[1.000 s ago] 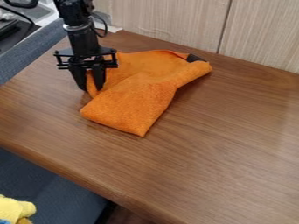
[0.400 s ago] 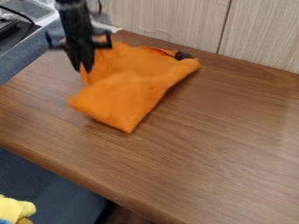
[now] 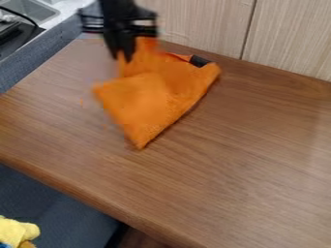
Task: Fold the cloth from left to right
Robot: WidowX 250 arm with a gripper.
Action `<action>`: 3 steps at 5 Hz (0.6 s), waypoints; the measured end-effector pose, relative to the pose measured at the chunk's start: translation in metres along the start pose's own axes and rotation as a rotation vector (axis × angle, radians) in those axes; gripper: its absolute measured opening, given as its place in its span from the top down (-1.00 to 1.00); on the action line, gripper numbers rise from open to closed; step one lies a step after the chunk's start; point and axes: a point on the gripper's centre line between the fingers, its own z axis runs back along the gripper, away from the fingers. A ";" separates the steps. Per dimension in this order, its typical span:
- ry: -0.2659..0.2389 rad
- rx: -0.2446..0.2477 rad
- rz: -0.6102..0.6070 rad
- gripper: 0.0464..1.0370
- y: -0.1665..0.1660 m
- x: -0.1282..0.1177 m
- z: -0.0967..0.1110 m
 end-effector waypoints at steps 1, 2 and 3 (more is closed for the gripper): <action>0.010 -0.037 -0.146 0.89 -0.045 -0.009 -0.005; 0.052 -0.067 -0.207 0.89 -0.064 -0.017 -0.022; 0.120 -0.095 -0.210 0.89 -0.069 -0.025 -0.046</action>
